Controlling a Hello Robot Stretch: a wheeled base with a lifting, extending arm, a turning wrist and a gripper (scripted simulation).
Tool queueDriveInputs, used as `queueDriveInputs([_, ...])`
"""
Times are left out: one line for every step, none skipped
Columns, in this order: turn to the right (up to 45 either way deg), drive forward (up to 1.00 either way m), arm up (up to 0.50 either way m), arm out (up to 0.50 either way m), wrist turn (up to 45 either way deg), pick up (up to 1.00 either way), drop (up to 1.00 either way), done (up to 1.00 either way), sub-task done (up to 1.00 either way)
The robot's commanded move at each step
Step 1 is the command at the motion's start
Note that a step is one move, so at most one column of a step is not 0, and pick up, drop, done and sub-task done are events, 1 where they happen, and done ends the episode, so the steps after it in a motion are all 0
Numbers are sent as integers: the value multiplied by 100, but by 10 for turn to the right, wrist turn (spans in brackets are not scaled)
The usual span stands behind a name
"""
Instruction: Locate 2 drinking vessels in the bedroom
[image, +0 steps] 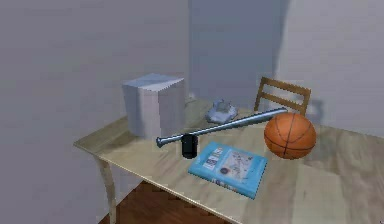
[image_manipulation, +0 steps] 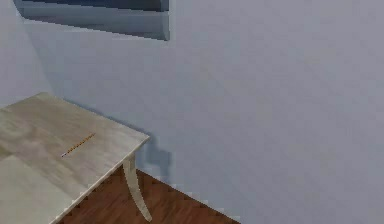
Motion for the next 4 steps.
queueDriveInputs([0, 0, 0, 0, 0, 0, 0, 0, 100])
queueDriveInputs([-450, 0, 0, 0, 0, 0, 0, 0, 0])
queueDriveInputs([-450, 0, 0, 0, 0, 0, 0, 0, 0])
queueDriveInputs([-180, 0, 0, 0, 0, 0, 0, 0, 0])
